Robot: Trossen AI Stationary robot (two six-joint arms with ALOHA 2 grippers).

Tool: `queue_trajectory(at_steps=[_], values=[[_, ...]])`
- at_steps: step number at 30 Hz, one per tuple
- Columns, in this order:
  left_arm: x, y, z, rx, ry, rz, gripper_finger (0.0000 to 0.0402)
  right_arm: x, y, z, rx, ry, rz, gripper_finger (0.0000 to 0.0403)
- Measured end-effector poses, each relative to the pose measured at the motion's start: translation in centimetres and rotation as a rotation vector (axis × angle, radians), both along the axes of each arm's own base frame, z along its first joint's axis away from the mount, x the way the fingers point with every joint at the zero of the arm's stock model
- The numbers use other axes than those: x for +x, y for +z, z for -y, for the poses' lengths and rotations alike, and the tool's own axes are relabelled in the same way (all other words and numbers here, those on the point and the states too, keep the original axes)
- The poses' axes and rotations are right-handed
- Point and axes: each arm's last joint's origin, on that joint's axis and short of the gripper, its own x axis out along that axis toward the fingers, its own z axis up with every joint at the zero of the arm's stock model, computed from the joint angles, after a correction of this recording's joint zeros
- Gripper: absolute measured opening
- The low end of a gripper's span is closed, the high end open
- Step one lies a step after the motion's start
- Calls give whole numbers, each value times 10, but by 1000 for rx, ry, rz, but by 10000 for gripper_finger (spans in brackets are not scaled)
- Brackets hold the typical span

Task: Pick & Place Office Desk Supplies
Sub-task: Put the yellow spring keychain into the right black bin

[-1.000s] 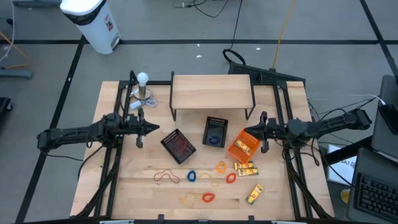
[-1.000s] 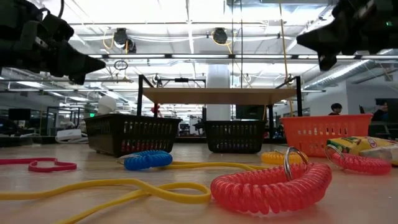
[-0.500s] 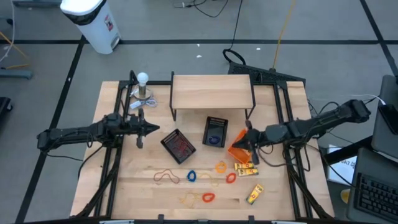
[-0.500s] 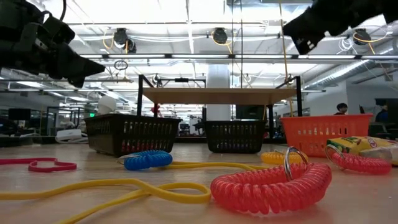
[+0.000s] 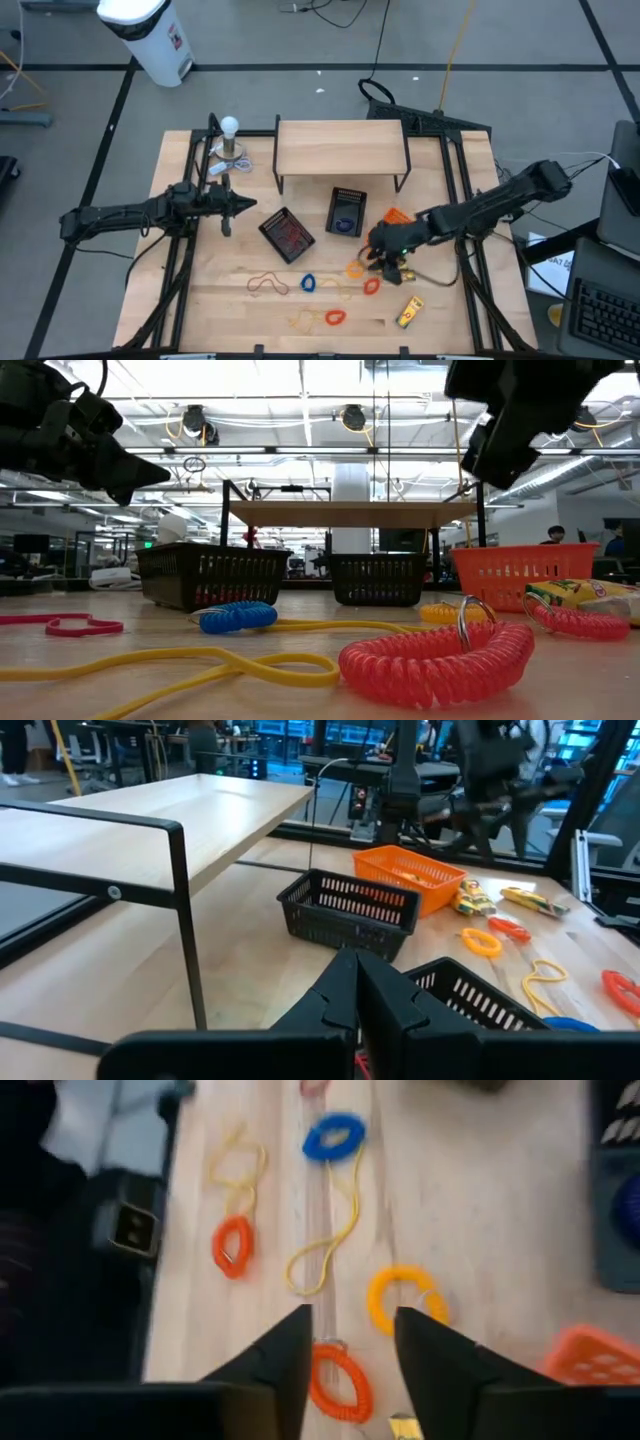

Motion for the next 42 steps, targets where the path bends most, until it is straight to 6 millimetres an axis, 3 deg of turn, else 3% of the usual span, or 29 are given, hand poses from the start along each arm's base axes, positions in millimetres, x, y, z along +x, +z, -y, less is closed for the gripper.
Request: queue_trajectory(at_steps=[5, 12, 22, 42], values=[[0, 0, 0, 1, 0, 2, 3, 19, -10, -18, -153, 116, -56, 184], [0, 0, 0, -1, 0, 2, 3, 53, -10, -31, -369, 175, -40, 181], [0, -2, 0, -12, 1, -16, 3, 92, -34, -34, -355, 221, -228, 177], [0, -2, 0, -12, 0, -24, 3, 99, -79, -32, -449, 308, -354, 145]])
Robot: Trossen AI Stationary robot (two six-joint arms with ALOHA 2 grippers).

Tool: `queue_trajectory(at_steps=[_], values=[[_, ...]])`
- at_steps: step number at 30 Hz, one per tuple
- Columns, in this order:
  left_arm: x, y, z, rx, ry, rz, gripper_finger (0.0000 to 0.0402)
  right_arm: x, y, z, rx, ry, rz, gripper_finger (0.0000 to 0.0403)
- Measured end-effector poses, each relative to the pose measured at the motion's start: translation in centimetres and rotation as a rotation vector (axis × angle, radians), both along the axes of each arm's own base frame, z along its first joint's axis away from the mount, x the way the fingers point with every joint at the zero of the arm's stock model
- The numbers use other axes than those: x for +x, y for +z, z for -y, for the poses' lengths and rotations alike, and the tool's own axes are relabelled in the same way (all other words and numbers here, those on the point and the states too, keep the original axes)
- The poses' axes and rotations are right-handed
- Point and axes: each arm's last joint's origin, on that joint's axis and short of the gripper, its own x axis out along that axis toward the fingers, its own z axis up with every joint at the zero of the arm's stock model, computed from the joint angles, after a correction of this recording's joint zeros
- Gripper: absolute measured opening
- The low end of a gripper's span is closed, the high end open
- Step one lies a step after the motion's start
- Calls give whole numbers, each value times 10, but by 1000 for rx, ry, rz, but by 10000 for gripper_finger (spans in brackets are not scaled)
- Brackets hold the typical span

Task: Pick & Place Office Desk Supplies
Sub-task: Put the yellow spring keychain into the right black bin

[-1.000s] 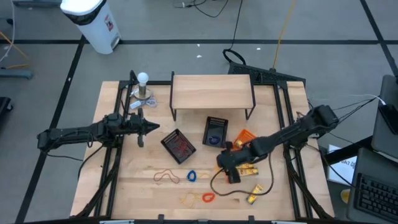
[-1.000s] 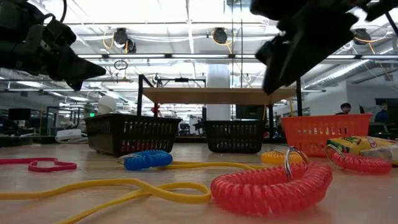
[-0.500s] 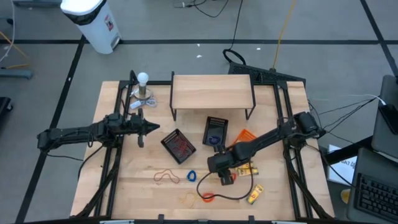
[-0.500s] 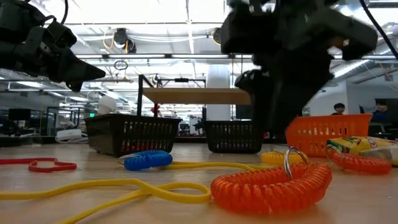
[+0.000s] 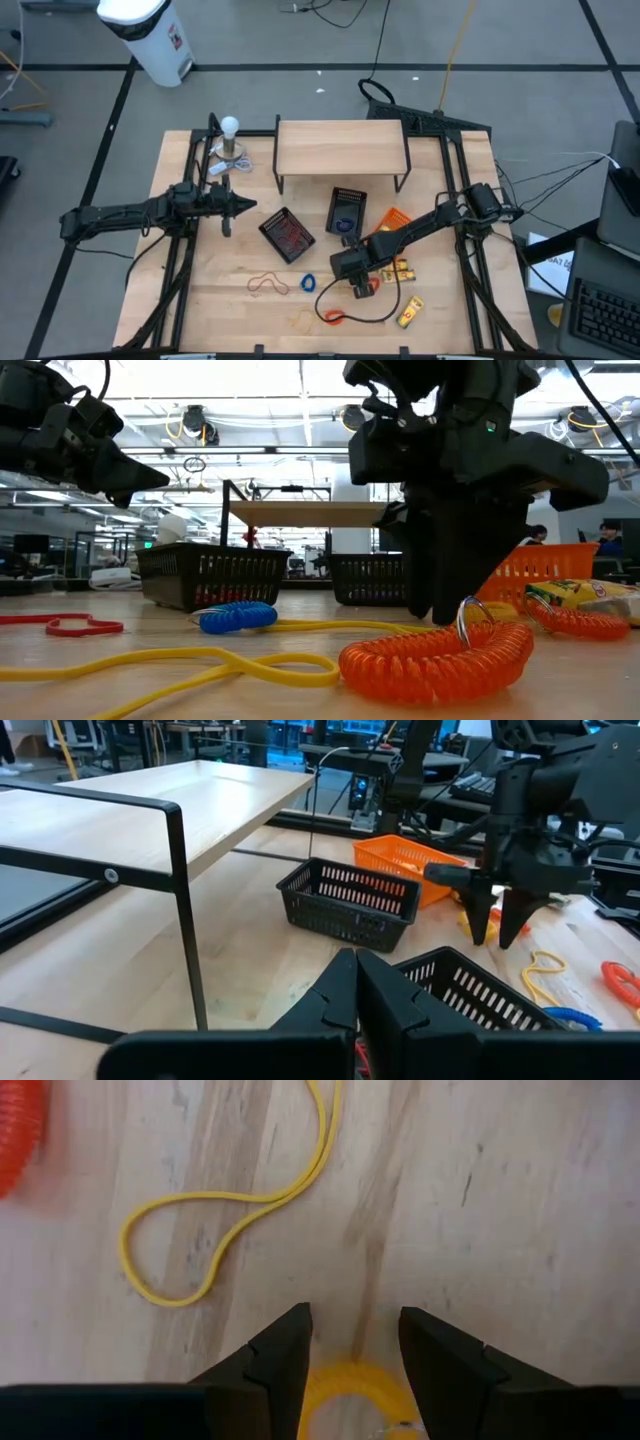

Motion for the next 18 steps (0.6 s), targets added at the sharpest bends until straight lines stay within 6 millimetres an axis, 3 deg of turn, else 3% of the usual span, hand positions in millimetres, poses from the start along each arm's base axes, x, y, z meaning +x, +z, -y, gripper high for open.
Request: queue_trajectory(at_steps=[5, 10, 14, 18], values=[[0, 0, 0, 1, 0, 0, 3, 1, -2, 0, -8, 21, 9, 144], [0, 0, 0, 1, 0, -1, 3, -3, 17, 1, 3, 28, 57, 144], [0, 0, 0, 1, 0, 0, 3, -7, 44, 1, 18, 50, 133, 144], [0, 0, 0, 0, 0, 0, 3, -14, 42, 4, -3, 56, 65, 144]])
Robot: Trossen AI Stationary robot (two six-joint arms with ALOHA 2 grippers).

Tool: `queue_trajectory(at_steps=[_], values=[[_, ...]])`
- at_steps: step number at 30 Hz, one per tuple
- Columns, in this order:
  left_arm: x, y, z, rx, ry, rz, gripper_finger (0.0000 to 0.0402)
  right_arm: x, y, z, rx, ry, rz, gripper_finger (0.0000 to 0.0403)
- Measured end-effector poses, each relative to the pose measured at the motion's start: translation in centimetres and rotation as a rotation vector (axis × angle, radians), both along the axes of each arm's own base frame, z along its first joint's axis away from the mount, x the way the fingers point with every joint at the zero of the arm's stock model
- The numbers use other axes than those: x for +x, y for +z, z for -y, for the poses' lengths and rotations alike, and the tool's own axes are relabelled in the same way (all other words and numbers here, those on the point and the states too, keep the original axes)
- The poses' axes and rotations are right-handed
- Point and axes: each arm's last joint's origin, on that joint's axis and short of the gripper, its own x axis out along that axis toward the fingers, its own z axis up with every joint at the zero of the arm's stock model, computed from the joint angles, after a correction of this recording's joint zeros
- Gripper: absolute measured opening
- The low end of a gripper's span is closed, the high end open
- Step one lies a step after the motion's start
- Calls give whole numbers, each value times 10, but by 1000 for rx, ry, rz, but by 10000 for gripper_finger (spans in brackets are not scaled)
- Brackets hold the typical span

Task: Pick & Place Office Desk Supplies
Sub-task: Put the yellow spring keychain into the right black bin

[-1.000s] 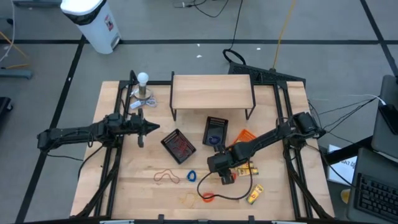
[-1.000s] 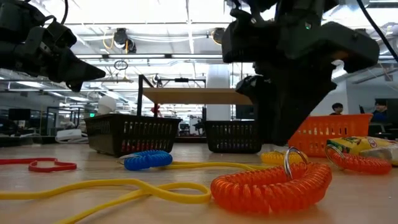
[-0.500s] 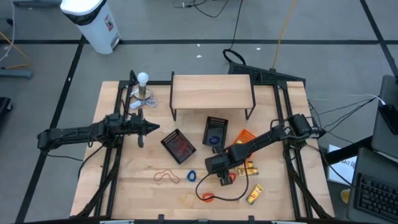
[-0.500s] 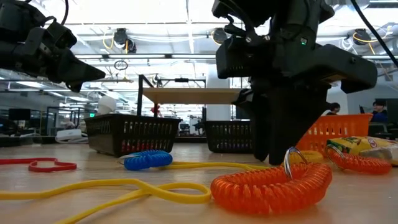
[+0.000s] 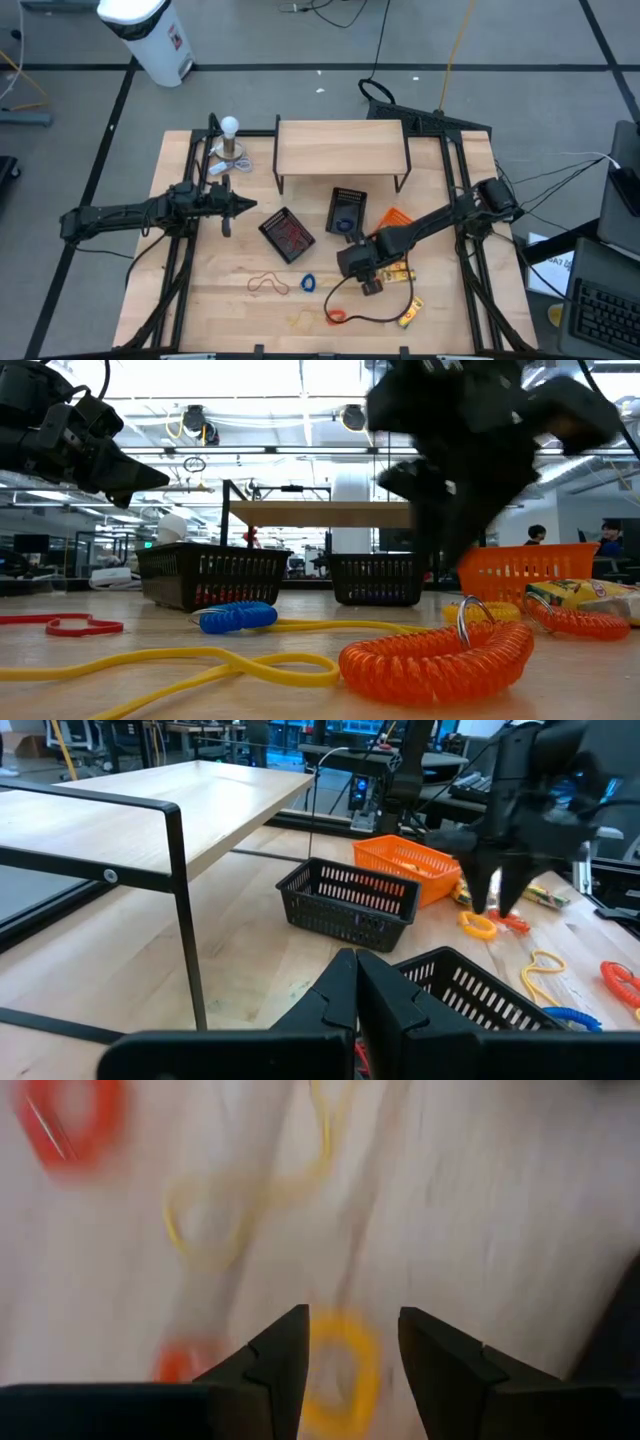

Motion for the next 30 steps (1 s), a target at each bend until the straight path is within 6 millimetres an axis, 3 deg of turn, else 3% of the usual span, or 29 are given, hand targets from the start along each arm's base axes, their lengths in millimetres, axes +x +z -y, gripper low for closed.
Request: queue_trajectory(at_steps=[13, 23, 26, 30], values=[[0, -2, 0, -5, 0, -19, 3, -13, -29, 5, -20, -75, -130, 144], [0, -1, 0, -6, 0, -15, 3, -17, -39, 8, 27, -84, -102, 143], [0, -1, 0, -6, 0, -14, 3, -16, -40, 8, 29, -83, -102, 128], [0, -1, 0, -7, 1, -14, 3, -16, -40, 7, 32, -82, -102, 76]])
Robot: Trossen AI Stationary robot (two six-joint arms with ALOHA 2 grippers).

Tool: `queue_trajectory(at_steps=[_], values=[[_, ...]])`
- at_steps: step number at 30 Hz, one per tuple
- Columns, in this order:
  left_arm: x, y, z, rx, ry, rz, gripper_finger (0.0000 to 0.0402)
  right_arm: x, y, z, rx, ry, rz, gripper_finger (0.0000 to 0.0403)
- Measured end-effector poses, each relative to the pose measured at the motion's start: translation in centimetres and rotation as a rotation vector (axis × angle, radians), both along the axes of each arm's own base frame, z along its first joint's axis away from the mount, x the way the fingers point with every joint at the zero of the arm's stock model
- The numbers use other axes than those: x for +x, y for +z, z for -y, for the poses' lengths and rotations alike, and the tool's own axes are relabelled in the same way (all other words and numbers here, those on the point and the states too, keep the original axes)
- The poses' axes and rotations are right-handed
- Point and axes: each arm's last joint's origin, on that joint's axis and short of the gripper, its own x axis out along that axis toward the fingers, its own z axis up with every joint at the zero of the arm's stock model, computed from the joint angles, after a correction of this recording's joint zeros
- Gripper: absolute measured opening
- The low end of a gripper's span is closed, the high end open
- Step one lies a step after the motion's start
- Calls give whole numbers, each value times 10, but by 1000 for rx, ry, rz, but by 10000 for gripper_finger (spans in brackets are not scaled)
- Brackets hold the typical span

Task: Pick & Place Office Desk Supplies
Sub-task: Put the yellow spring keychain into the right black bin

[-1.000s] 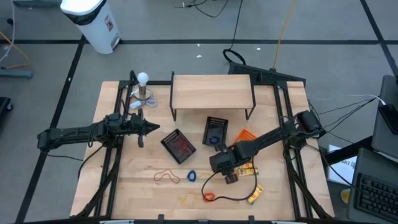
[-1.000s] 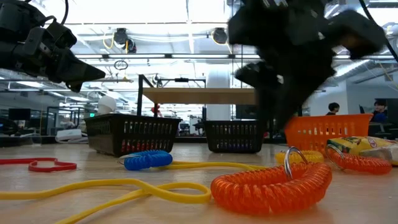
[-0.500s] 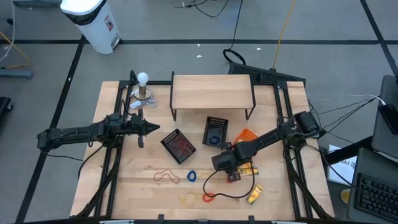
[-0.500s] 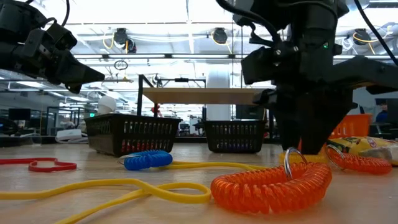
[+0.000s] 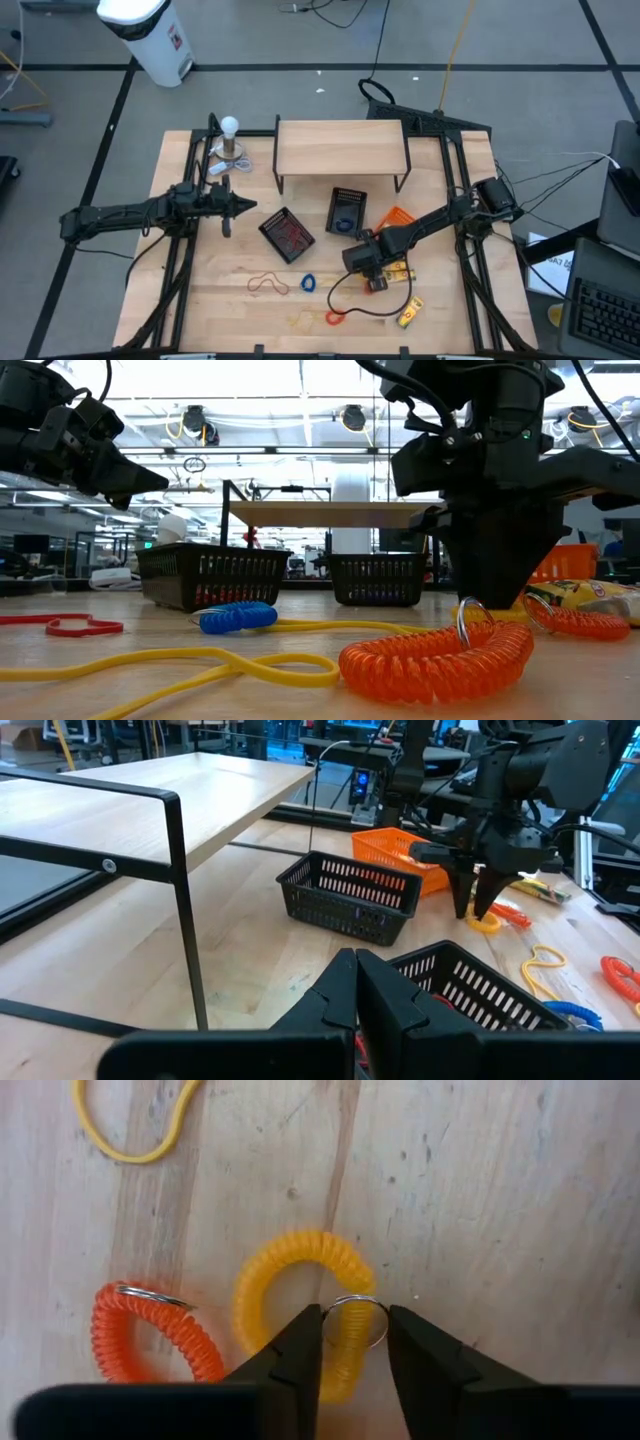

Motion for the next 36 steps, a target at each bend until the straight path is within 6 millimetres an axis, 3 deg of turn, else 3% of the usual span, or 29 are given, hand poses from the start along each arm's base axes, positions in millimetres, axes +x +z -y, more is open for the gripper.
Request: queue_trajectory(at_steps=[6, 14, 21, 27, 31, 36], values=[[0, 0, 0, 0, 0, 0, 3, 2, 0, 0, 4, -3, 17, 15], [0, 0, 0, -2, 0, 0, 3, 3, 17, -1, 9, -3, 53, 12], [0, 0, 0, -4, 0, 0, 3, -6, 64, 2, 31, -9, 205, 9], [0, 0, 0, -3, 0, -1, 3, -26, 125, 7, 97, 20, 452, 8], [0, 0, 0, -7, 0, 0, 3, -49, 161, 17, 96, 25, 659, 8], [0, 0, 0, -8, 0, 0, 3, -87, 175, 35, 119, -30, 918, 8]])
